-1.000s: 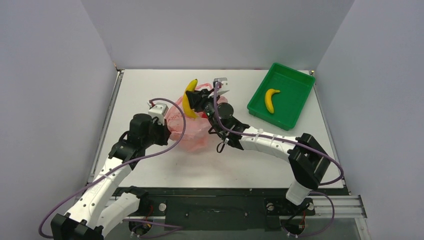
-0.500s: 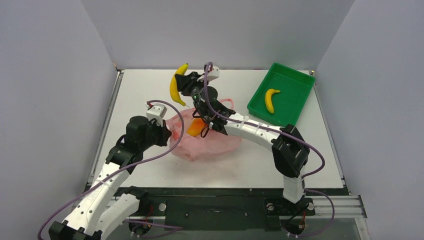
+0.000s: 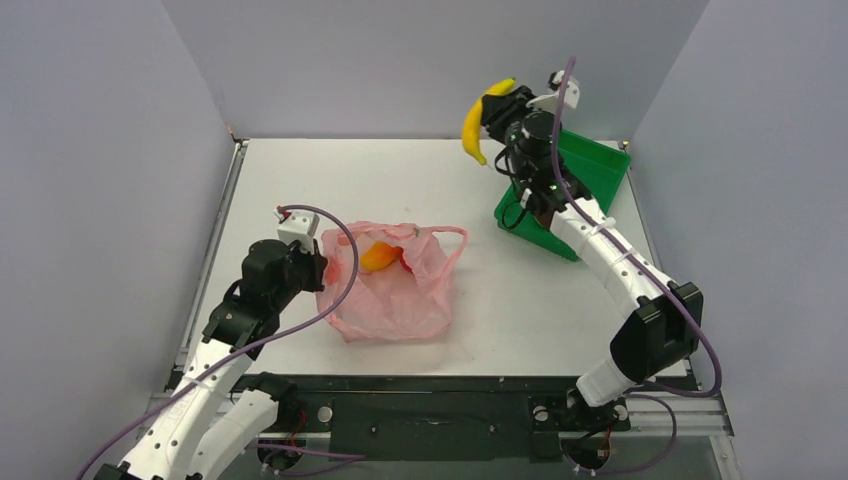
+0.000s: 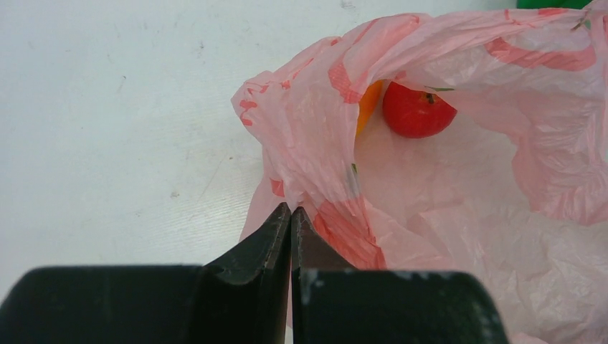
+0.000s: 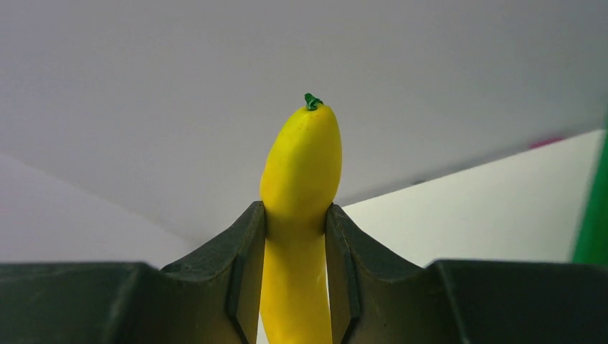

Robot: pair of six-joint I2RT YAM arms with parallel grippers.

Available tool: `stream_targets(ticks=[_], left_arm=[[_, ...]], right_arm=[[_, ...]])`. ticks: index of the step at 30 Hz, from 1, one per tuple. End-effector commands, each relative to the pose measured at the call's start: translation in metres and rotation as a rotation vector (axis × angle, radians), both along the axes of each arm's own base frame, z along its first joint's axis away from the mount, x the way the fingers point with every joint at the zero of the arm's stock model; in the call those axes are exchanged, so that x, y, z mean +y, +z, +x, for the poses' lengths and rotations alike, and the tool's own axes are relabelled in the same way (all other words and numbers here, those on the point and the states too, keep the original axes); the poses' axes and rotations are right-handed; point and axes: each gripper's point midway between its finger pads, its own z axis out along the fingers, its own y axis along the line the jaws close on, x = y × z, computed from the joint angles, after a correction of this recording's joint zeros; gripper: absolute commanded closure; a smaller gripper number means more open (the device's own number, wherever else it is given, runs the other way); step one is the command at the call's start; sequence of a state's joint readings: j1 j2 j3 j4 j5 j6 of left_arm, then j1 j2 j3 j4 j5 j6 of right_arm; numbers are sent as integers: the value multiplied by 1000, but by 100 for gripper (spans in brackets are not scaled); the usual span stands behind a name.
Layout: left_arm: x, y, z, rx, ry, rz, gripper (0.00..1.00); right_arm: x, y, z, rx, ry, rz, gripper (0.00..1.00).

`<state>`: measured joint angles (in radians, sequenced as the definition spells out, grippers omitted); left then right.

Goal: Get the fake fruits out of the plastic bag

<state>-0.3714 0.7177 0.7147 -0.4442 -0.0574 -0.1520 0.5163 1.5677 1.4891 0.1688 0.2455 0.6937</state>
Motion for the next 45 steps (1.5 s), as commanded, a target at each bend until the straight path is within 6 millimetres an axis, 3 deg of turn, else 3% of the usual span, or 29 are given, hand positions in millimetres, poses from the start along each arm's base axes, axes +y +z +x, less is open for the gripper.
stream_targets(ticks=[1, 4, 9, 13, 18, 21, 27, 33, 37, 42, 45], left_arm=[[-2, 6, 7, -32, -13, 12, 100], [-2, 3, 7, -25, -25, 26, 100], [-4, -8, 8, -4, -47, 54, 100], [-9, -12, 8, 15, -81, 53, 100], [-24, -13, 2, -8, -171, 20, 100], [-35, -18, -3, -28, -257, 10, 100], [-34, -24, -2, -13, -253, 26, 100], [-32, -28, 0, 9, -240, 41, 100], [-25, -26, 2, 1, -201, 55, 100], [-23, -24, 4, -6, -182, 60, 100], [-23, -24, 4, -2, -183, 58, 100]], right_arm=[[-72, -81, 27, 217, -134, -107, 100], [-128, -128, 40, 359, -254, -199, 100], [-200, -179, 46, 529, -434, -293, 100], [-238, -209, 45, 659, -534, -365, 100], [-264, -242, 43, 762, -576, -452, 93], [-266, -262, 45, 808, -555, -505, 83], [-266, -284, 50, 849, -514, -557, 57], [-266, -270, 52, 827, -505, -591, 41], [-255, -254, 49, 794, -485, -587, 38], [-195, -217, 42, 684, -386, -569, 38], [-139, -192, 31, 584, -257, -523, 38]])
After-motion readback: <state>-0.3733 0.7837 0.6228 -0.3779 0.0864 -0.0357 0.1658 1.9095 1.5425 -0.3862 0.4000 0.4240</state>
